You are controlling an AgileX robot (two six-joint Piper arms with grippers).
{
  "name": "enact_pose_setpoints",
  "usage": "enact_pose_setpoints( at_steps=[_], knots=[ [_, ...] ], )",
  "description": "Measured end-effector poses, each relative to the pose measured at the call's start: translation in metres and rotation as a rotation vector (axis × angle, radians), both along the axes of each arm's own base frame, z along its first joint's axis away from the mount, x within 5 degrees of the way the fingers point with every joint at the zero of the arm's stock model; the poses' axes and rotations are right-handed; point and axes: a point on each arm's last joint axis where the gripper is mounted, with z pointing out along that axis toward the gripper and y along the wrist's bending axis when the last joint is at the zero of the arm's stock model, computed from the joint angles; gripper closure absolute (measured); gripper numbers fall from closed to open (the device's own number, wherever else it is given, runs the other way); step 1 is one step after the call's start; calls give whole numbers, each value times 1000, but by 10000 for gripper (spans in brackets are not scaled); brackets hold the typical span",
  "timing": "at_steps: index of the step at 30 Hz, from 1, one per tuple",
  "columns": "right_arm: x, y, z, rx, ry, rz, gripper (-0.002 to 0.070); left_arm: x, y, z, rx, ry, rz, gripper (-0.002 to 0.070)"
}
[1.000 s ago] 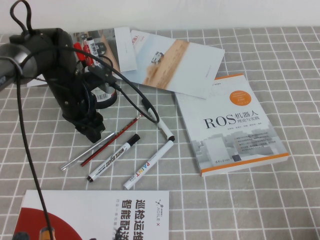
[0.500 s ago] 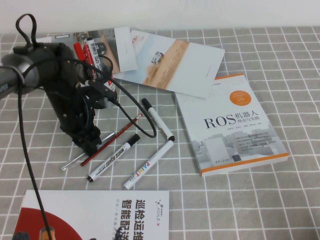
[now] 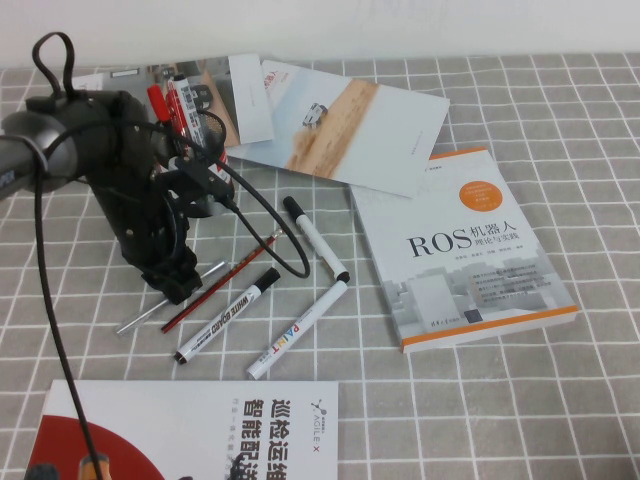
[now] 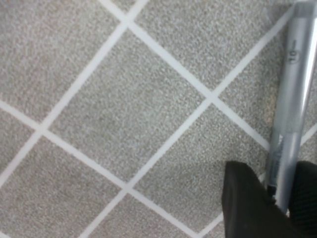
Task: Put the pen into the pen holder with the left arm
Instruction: Pick up the pen on the table, then place the pen onto the pen holder
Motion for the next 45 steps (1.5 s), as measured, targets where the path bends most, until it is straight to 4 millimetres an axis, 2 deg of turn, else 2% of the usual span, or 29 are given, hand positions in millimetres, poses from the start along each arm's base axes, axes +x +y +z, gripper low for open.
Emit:
enact_pose_setpoints(
  at_steps=[5, 10, 20, 22, 27, 30, 39, 45],
  knots=[
    [0, 0, 0, 0, 0, 0, 691, 0, 0, 0, 2, -1, 0, 515],
    [0, 0, 0, 0, 0, 0, 691, 0, 1, 0, 6, -6, 11, 620],
    [0, 0, 0, 0, 0, 0, 691, -7, 1, 5, -2, 36, 26, 625],
    [0, 0, 0, 0, 0, 0, 691, -9, 0, 13, -21, 31, 34, 626],
    [0, 0, 0, 0, 0, 0, 691, -19, -4, 58, -128, -65, 62, 626],
    [0, 0, 0, 0, 0, 0, 692, -26, -5, 79, -174, -107, 76, 626],
    [0, 0, 0, 0, 0, 0, 691, -44, -1, 116, -250, -186, 117, 626],
    [0, 0, 0, 0, 0, 0, 691, -78, 4, 137, -333, -476, 155, 626]
  ],
)
